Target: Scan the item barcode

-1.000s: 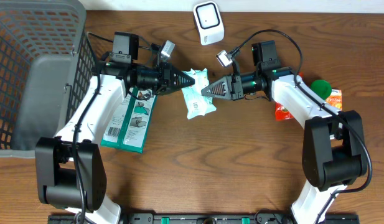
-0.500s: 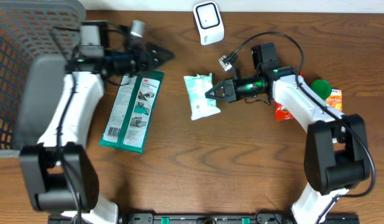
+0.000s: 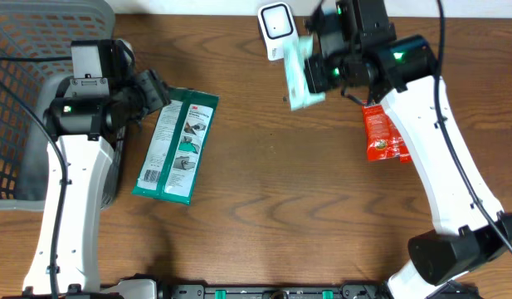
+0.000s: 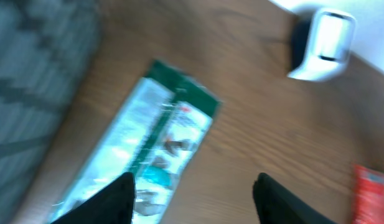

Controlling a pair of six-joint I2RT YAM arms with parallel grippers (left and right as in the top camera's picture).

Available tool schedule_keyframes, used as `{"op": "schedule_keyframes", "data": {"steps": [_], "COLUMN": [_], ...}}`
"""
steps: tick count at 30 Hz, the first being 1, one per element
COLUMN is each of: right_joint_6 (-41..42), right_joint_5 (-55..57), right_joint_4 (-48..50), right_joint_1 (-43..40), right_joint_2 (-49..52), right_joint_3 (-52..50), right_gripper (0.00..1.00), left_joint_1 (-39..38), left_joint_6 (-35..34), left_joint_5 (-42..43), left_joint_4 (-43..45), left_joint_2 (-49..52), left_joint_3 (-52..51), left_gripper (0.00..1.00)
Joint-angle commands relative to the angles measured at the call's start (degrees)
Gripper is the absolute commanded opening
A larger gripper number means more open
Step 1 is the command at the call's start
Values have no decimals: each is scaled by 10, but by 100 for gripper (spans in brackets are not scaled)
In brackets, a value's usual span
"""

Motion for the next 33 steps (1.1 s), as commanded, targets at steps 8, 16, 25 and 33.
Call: {"op": "schedule_keyframes", "data": {"steps": [8, 16, 25, 33], "right_joint_6": [-130, -276, -501, -696], "right_joint_5": [252, 336, 389, 404], "right_joint_4": [133, 316, 568, 785], "right_joint_1": [77, 79, 82, 85], "right_joint_2": [68, 167, 316, 438], "right_joint_3": [91, 91, 91, 91], "right_gripper": [1, 1, 1, 1], "left_joint_1": [1, 1, 1, 1], "left_joint_6": [10, 10, 10, 10], "left_joint_5": [-96, -96, -96, -96], "left_joint_4": [-48, -49, -49, -49], "left_joint_2": [28, 33, 33, 33], "left_joint_3": [8, 8, 8, 8], "left_gripper": [86, 86, 87, 87]}}
